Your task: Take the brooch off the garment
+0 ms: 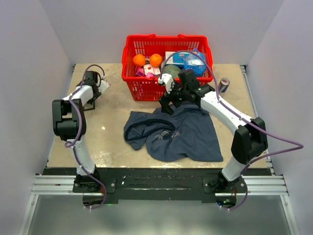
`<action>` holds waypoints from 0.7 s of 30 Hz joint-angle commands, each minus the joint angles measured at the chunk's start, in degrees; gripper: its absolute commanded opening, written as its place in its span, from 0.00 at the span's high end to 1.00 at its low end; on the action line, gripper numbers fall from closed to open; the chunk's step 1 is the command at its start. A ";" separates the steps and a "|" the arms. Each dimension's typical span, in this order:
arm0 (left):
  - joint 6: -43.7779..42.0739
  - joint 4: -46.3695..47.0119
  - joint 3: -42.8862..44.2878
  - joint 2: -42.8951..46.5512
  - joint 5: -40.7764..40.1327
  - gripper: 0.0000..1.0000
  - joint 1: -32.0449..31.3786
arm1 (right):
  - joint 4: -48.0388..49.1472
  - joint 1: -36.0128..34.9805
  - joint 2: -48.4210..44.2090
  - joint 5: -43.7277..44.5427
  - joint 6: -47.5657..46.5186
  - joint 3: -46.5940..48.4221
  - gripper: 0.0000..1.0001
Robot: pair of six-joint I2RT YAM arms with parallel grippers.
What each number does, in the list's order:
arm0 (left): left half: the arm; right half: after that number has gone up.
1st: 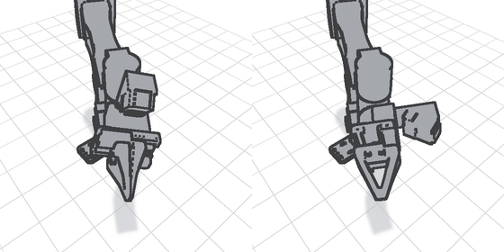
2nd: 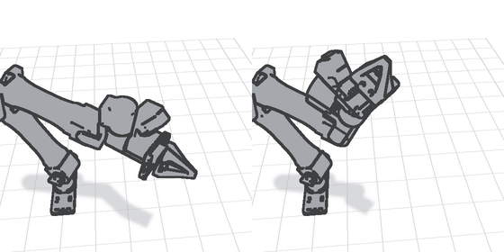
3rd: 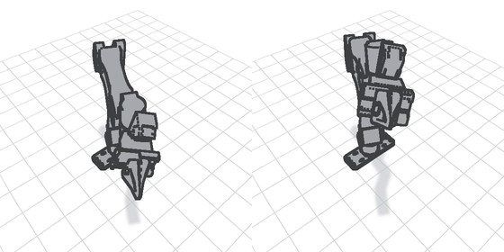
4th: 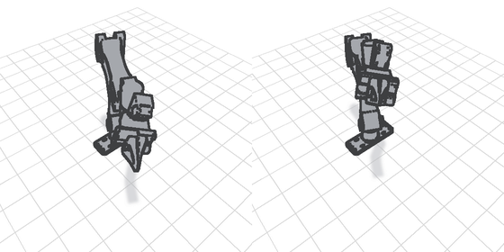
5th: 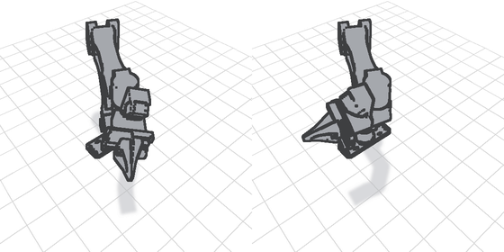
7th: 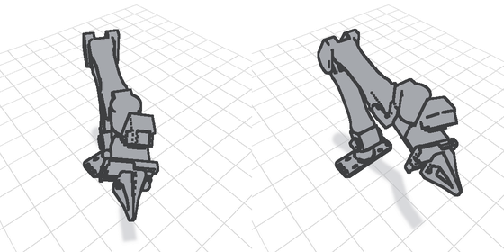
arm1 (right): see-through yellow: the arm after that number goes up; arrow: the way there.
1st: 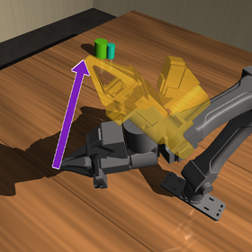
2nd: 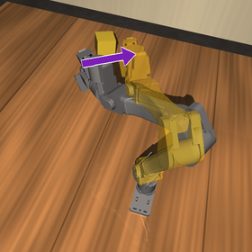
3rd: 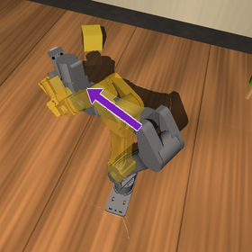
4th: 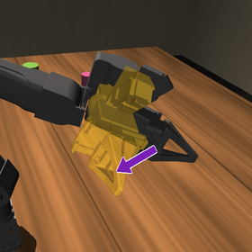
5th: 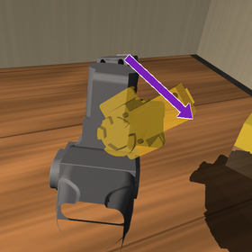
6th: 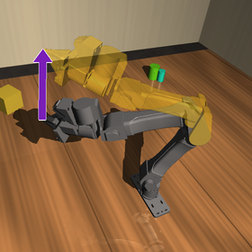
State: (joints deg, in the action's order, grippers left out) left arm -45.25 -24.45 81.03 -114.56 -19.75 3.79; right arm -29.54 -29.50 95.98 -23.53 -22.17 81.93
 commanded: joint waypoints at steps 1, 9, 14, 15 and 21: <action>1.66 0.10 -0.96 -0.75 -0.12 0.88 -1.07 | 0.36 -0.03 0.34 -0.55 -0.68 0.07 0.01; 2.98 -0.34 -1.23 -0.14 0.15 0.76 -1.24 | 0.27 -0.03 0.34 -0.82 -0.59 0.07 0.01; 4.21 -2.27 -0.44 0.22 0.68 0.69 -1.33 | 0.01 0.05 -0.01 -0.55 -0.76 -0.10 0.01; 4.38 -2.53 -0.44 0.57 0.76 0.68 -1.33 | 0.01 0.05 -0.10 -0.55 -0.77 -0.02 0.01; 5.44 -2.62 -2.02 2.50 1.03 0.59 -1.42 | -0.26 0.05 -0.10 -0.55 -0.50 0.07 0.01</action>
State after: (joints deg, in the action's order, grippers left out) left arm -41.58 -26.72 79.79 -114.65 -19.49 2.59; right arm -29.63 -29.50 97.03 -23.53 -22.17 81.93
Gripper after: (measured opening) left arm 0.385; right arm 0.986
